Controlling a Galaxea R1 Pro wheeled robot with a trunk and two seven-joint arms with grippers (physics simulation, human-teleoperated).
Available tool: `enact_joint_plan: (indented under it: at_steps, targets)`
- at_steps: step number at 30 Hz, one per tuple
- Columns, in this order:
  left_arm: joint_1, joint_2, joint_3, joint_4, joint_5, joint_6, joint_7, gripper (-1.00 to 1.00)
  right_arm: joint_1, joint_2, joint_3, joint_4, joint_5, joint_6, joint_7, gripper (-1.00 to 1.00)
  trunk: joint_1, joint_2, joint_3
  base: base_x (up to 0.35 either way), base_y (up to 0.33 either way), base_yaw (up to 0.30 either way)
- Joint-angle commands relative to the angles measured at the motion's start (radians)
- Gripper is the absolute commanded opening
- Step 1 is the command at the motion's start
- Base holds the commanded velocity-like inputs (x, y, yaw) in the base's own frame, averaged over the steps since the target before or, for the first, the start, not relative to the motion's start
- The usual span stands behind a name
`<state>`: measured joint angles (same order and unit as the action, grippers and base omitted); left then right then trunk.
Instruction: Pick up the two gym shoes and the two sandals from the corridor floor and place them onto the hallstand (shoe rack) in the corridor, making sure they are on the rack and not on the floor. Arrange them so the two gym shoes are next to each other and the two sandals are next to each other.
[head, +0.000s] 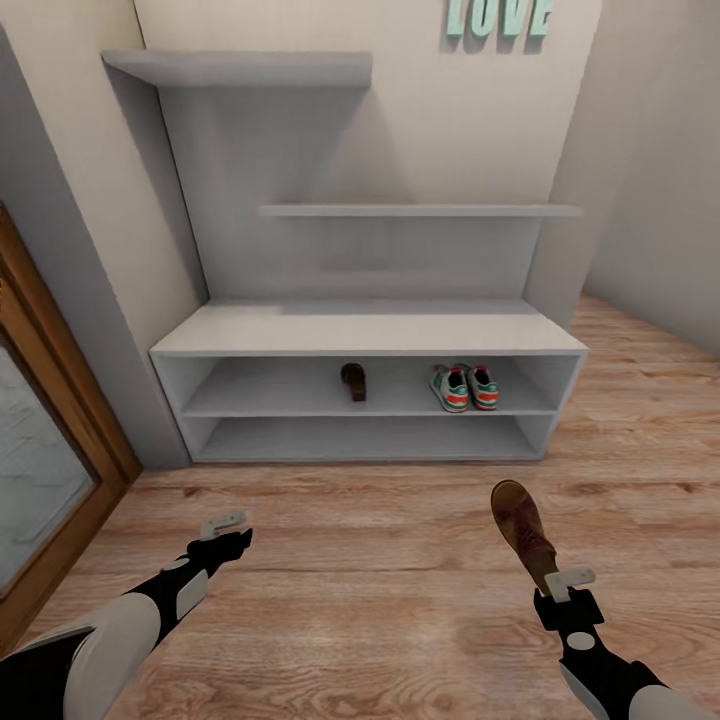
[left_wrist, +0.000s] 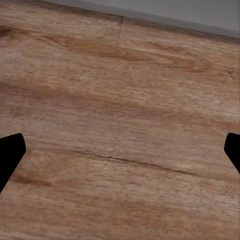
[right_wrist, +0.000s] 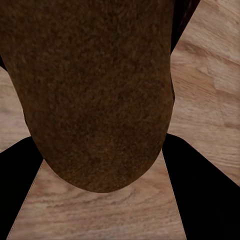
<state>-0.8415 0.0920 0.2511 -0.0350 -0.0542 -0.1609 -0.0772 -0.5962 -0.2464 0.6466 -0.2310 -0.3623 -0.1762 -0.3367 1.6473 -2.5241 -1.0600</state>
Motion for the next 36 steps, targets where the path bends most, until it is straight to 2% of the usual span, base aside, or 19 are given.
enact_joint_plan:
  at_steps: [1, 11, 12, 15, 18, 19, 21, 22, 23, 28, 29, 32, 34, 35, 36]
  targets:
    - [-0.001, 0.000, 0.008, 0.001, -0.006, -0.003, -0.004, 1.00, -0.001, -0.001, 0.008, -0.001, -0.010, -0.003, -0.004, -1.00, 0.000, 0.000, -0.001, 0.008, 0.043, 0.000]
    - [-0.001, -0.002, 0.009, 0.002, -0.006, -0.003, -0.004, 1.00, -0.001, -0.001, 0.010, -0.001, -0.010, -0.003, -0.002, -1.00, 0.000, 0.000, -0.001, 0.001, 0.020, 0.000]
    - [-0.001, -0.055, 0.011, 0.004, -0.007, -0.001, -0.003, 1.00, -0.002, 0.002, 0.008, -0.004, -0.012, 0.003, -0.002, -1.00, 0.000, 0.000, -0.001, 0.000, 0.007, 0.000]
    - [0.000, -0.101, 0.011, 0.004, -0.008, -0.001, 0.000, 1.00, -0.015, 0.024, 0.007, -0.023, -0.013, 0.022, -0.001, -1.00, 0.000, 0.000, -0.001, 0.000, 0.004, 0.000]
    - [0.000, -0.137, 0.011, 0.004, -0.010, 0.000, 0.002, 1.00, -0.042, 0.059, 0.006, -0.038, -0.014, 0.091, -0.001, -1.00, 0.000, 0.000, -0.001, 0.000, 0.002, 0.000]
    - [0.001, -0.152, 0.010, 0.004, -0.011, 0.000, 0.003, 1.00, -0.065, 0.090, 0.005, -0.044, -0.023, 0.152, 0.000, -1.00, 0.000, 0.000, -0.001, 0.000, 0.001, 0.000]
    - [0.001, -0.161, 0.010, 0.004, -0.012, 0.000, 0.003, 1.00, -0.090, 0.127, 0.005, -0.048, -0.041, 0.202, 0.000, -1.00, 0.000, 0.000, -0.001, 0.000, 0.000, 0.000]
    - [0.001, -0.165, 0.010, 0.004, -0.012, 0.000, 0.003, 1.00, -0.103, 0.146, 0.005, -0.049, -0.055, 0.221, 0.000, -1.00, 0.000, 0.000, -0.001, 0.000, 0.000, 0.000]
    - [0.001, -0.170, 0.010, 0.004, -0.013, 0.000, 0.003, 1.00, -0.131, 0.185, 0.004, -0.051, -0.095, 0.248, 0.000, -1.00, 0.000, 0.000, -0.001, 0.000, 0.000, 0.000]
    - [0.003, -0.176, 0.009, 0.004, -0.013, -0.001, 0.003, 1.00, -0.218, 0.264, 0.004, -0.051, -0.242, 0.315, 0.001, -1.00, 0.000, 0.000, -0.001, 0.000, 0.000, 0.000]
    - [0.003, -0.177, 0.009, 0.004, -0.013, -0.002, 0.003, 1.00, -0.253, 0.287, 0.004, -0.052, -0.311, 0.353, 0.001, -1.00, 0.000, 0.000, -0.001, 0.000, 0.000, 0.000]
    - [0.004, -0.178, 0.009, 0.004, -0.013, -0.002, 0.004, 1.00, -0.294, 0.316, 0.005, -0.052, -0.410, 0.391, 0.000, -1.00, 0.000, 0.000, -0.001, 0.000, 0.000, 0.000]
    - [0.004, -0.179, 0.009, 0.004, -0.012, -0.003, 0.013, 1.00, -0.313, 0.330, 0.005, -0.052, -0.455, 0.404, -0.004, -1.00, 0.000, 0.000, -0.001, 0.000, 0.000, 0.000]
    - [0.004, -0.179, 0.009, 0.003, -0.011, -0.003, 0.054, 1.00, -0.326, 0.338, 0.005, -0.051, -0.484, 0.413, -0.012, -1.00, 0.000, 0.000, -0.001, 0.000, 0.000, 0.000]
    - [0.004, -0.179, 0.009, 0.003, -0.011, -0.003, 0.093, 1.00, -0.331, 0.341, 0.005, -0.050, -0.494, 0.416, -0.018, -1.00, 0.000, 0.000, -0.001, 0.000, 0.000, 0.000]
